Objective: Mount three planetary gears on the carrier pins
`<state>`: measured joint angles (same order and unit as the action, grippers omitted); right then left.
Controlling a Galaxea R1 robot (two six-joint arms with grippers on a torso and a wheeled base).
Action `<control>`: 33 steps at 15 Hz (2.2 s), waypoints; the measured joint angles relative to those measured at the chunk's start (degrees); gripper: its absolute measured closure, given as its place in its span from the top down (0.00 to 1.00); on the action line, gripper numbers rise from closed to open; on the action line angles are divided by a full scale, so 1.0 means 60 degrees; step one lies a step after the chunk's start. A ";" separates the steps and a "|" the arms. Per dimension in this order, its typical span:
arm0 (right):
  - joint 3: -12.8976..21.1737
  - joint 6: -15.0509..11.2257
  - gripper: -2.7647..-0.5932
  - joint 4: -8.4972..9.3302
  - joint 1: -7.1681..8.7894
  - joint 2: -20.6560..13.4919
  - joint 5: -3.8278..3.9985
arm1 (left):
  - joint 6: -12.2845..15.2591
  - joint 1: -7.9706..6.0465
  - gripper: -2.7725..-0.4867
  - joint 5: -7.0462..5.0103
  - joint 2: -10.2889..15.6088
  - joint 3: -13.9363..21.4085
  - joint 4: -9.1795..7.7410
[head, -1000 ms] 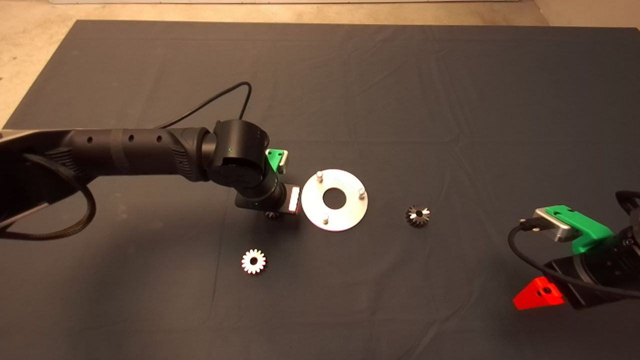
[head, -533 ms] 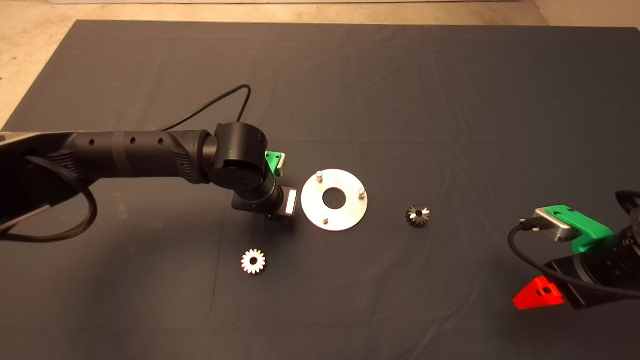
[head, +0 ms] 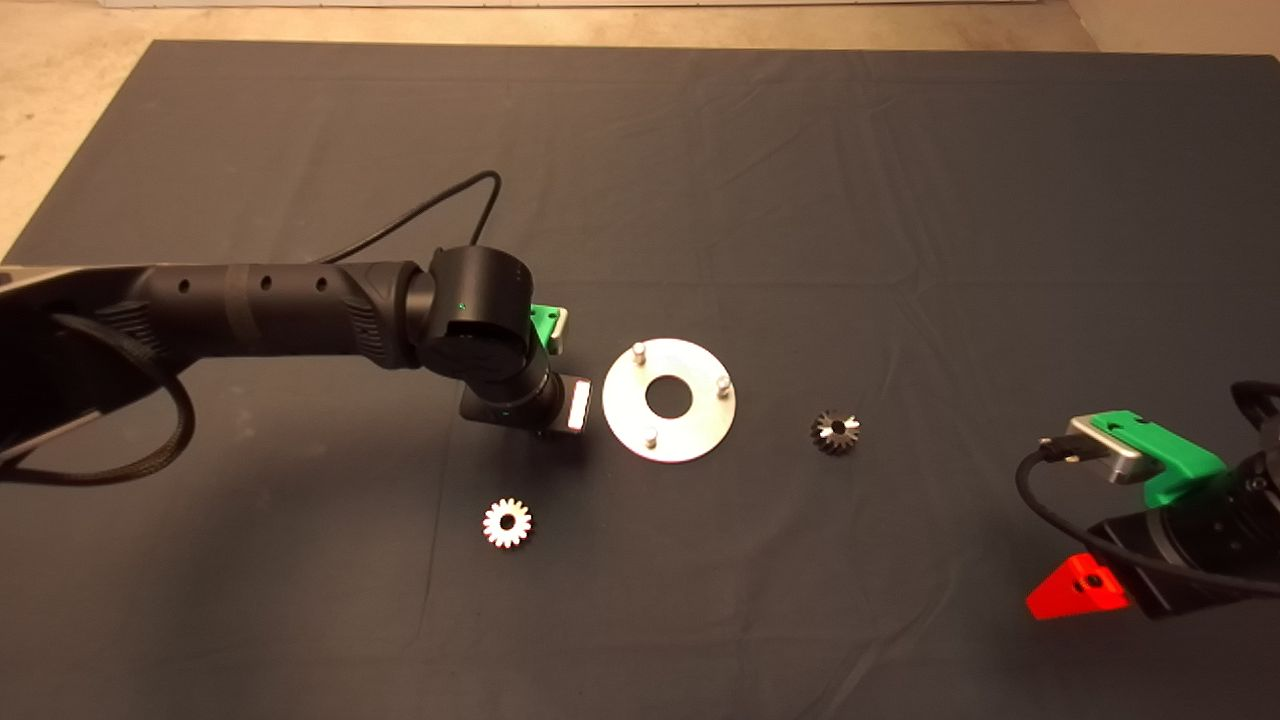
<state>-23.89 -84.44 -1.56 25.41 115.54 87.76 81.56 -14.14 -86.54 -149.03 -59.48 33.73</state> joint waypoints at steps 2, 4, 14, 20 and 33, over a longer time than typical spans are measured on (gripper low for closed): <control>0.0000 0.0000 0.99 0.0000 0.0000 0.0000 0.0000 | 0.0000 0.0000 0.44 0.0012 0.0000 0.0000 0.0000; 0.0000 0.0000 0.99 0.0000 0.0000 0.0003 -0.0003 | 0.0000 0.0000 0.38 0.0012 0.0000 0.0000 0.0001; 0.0000 0.0000 0.99 0.0000 0.0000 0.0004 -0.0004 | 0.0000 -0.0004 0.25 0.0118 -0.0006 -0.0004 0.0000; 0.0000 -0.0002 0.99 0.0000 0.0000 0.0004 0.0000 | 0.0010 -0.0004 0.22 0.0118 -0.0010 -0.0010 0.0000; 0.0000 0.0000 0.99 0.0000 0.0000 0.0004 -0.0004 | -0.0240 -0.0012 0.17 0.0041 -0.0085 -0.0065 -0.0008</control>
<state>-23.89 -84.44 -1.56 25.41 115.57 87.74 80.12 -14.21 -86.30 -149.54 -59.87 33.68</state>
